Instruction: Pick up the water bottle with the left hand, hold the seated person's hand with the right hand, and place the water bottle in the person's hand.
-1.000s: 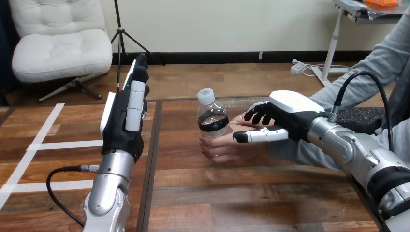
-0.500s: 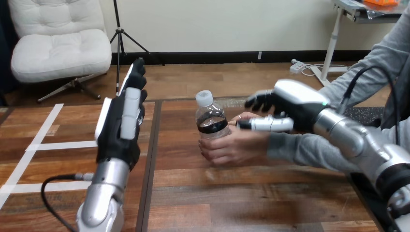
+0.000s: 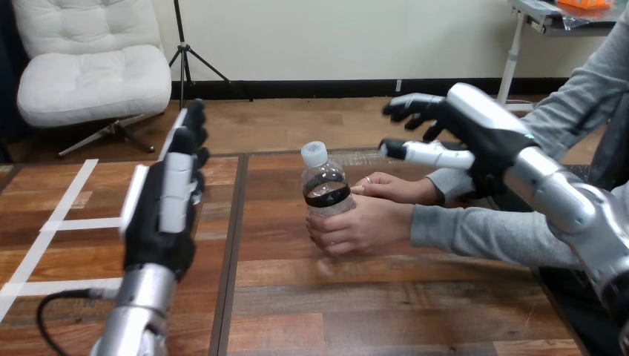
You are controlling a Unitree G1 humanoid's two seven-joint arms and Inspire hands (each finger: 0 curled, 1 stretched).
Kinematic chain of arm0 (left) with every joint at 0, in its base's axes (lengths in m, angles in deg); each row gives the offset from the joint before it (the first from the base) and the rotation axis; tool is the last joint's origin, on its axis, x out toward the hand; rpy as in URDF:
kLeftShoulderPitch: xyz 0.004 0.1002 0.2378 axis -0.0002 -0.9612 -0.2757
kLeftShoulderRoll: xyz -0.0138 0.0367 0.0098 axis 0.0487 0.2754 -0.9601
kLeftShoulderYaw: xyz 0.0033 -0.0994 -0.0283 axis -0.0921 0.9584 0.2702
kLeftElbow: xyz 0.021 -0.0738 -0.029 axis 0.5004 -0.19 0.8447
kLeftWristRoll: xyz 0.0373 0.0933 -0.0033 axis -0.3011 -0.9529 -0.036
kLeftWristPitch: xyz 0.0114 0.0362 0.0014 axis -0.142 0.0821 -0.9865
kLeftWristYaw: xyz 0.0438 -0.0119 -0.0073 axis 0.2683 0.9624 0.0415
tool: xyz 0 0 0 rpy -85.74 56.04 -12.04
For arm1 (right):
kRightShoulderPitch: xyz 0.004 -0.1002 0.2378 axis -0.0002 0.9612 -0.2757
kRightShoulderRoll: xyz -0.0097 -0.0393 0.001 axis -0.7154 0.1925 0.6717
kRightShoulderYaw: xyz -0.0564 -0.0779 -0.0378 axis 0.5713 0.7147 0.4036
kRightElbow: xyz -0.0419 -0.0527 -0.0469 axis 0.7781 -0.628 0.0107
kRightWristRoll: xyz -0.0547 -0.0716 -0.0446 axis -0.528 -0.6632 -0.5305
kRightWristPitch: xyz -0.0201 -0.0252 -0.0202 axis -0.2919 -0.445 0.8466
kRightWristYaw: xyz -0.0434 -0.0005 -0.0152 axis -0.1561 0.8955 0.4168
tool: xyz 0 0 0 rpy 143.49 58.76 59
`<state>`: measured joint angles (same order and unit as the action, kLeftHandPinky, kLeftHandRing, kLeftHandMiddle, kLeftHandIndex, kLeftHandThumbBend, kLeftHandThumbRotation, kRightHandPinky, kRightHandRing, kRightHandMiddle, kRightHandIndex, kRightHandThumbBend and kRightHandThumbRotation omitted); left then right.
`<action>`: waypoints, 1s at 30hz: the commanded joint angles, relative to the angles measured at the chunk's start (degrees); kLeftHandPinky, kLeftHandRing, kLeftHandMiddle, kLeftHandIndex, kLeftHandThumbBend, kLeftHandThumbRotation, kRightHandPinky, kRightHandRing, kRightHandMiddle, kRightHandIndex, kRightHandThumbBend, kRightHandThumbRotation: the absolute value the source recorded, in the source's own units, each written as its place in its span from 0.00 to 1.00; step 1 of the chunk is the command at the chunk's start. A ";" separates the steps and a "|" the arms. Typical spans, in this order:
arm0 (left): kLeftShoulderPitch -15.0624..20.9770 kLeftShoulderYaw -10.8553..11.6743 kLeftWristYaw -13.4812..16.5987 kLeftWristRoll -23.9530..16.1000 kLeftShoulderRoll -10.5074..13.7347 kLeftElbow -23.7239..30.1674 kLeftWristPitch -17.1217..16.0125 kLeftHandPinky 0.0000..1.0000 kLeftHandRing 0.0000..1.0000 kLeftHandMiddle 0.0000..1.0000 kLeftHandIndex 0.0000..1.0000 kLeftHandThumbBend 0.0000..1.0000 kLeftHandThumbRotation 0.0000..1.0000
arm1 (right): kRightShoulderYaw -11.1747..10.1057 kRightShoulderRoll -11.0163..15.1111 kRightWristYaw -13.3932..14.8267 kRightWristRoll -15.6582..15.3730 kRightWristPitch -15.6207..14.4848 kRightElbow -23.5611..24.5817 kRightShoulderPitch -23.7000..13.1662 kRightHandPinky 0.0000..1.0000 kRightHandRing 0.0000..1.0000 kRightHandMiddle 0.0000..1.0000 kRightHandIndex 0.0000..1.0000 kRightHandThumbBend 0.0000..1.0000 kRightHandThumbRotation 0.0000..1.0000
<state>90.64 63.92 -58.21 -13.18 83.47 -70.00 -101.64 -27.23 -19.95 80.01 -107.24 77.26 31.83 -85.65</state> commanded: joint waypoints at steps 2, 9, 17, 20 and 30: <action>-0.95 0.64 -1.51 2.86 1.17 7.37 0.74 1.00 1.00 1.00 0.96 0.85 0.98 | -4.30 0.12 -1.79 5.39 0.73 8.69 5.28 0.72 0.82 0.84 0.85 1.00 1.00; -3.66 1.13 -2.44 4.97 0.88 10.38 0.98 1.00 1.00 1.00 0.95 0.83 0.96 | -7.32 -1.23 -3.50 11.25 2.45 12.99 10.04 0.76 0.85 0.87 0.87 0.99 1.00; -6.92 1.26 -1.54 3.43 0.58 13.22 -0.74 0.99 1.00 0.99 0.94 0.84 0.96 | -10.63 -5.46 -6.89 21.74 4.57 16.33 15.49 0.81 0.88 0.90 0.88 0.97 1.00; -7.92 1.16 -1.30 2.84 0.44 14.16 -1.58 0.98 0.99 0.98 0.94 0.84 0.96 | -11.57 -7.23 -8.60 25.85 3.87 18.58 17.44 0.83 0.89 0.91 0.89 0.98 1.00; -10.70 0.79 -0.91 2.09 0.05 16.39 -3.89 0.92 0.95 0.94 0.92 0.83 0.95 | -13.45 -12.51 -13.43 36.60 1.23 26.05 23.46 0.85 0.91 0.91 0.90 0.97 1.00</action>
<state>79.53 64.89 -59.32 -10.25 83.38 -57.97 -103.21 -38.23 -29.12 68.08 -75.69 79.98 50.77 -62.55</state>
